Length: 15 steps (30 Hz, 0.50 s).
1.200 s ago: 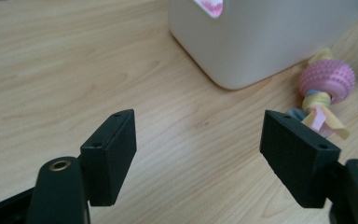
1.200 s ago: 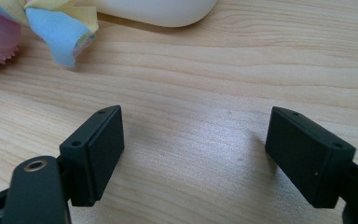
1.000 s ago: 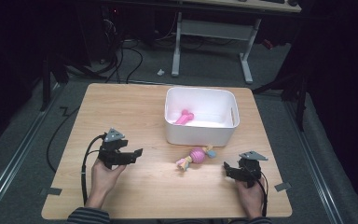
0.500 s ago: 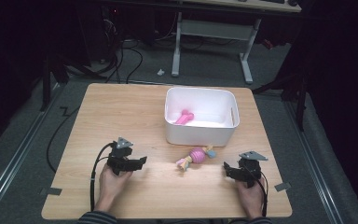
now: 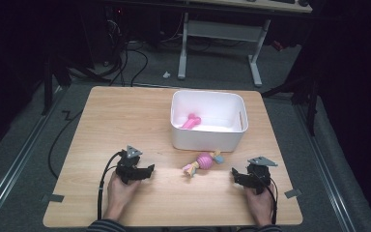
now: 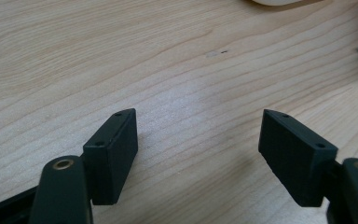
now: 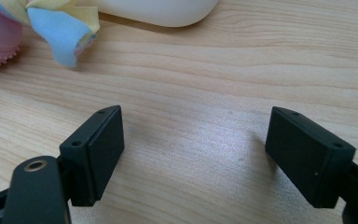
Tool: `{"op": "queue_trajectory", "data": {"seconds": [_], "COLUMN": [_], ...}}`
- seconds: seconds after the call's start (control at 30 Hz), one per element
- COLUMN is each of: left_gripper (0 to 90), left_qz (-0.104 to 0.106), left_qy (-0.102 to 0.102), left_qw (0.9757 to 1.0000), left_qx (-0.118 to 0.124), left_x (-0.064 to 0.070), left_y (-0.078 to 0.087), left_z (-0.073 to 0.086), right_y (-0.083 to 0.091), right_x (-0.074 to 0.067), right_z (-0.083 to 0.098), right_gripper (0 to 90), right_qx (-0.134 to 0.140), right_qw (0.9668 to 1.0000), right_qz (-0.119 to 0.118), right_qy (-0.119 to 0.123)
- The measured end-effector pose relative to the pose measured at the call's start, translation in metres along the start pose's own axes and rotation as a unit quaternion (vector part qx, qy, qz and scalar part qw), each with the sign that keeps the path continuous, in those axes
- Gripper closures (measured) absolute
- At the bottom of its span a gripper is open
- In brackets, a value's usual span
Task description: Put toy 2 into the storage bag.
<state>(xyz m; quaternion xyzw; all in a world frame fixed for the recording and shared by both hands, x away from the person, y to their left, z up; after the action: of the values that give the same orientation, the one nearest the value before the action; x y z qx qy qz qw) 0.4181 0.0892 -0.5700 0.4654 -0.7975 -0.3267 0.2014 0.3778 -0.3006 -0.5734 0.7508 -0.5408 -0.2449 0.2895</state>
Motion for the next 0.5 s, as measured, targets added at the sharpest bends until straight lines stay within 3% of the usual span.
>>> {"op": "queue_trajectory", "data": {"seconds": [0.1,0.23,0.5], "left_gripper": [28.5,28.0,26.2], "left_qz": [-0.015,-0.038,-0.043], "left_qy": [0.002,-0.017,-0.012], "left_qw": [0.9999,0.999,0.9987], "left_qx": [0.001,0.019,0.025], "left_x": [-0.0004,0.0007,0.0008], "left_y": [-0.0007,-0.0031,-0.0033], "left_z": [0.0007,0.0039,0.005], "right_y": [0.0,0.0,0.0], "right_x": [-0.0001,-0.0002,0.0], "right_z": [0.0,0.0,0.0], "right_gripper": [19.5,19.5,19.4], "right_qx": [0.0,0.0,0.0], "right_qw": [1.0,1.0,1.0], "right_qz": [0.0,0.0,0.001], "right_qy": [-0.001,-0.001,0.0]}}
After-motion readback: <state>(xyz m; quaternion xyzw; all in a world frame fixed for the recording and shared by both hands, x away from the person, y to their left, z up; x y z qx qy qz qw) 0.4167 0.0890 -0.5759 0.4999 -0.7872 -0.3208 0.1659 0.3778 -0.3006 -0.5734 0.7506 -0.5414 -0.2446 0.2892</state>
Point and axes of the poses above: each handheld gripper's, and its own axes: y roughly backward along the jaws, z roughly out of its underside, x roughly to its right, the point moved 6 cm from there along -y, roughly forward along the jaws, and after that the axes turned 6 degrees about -z, right-handed, at the moved point
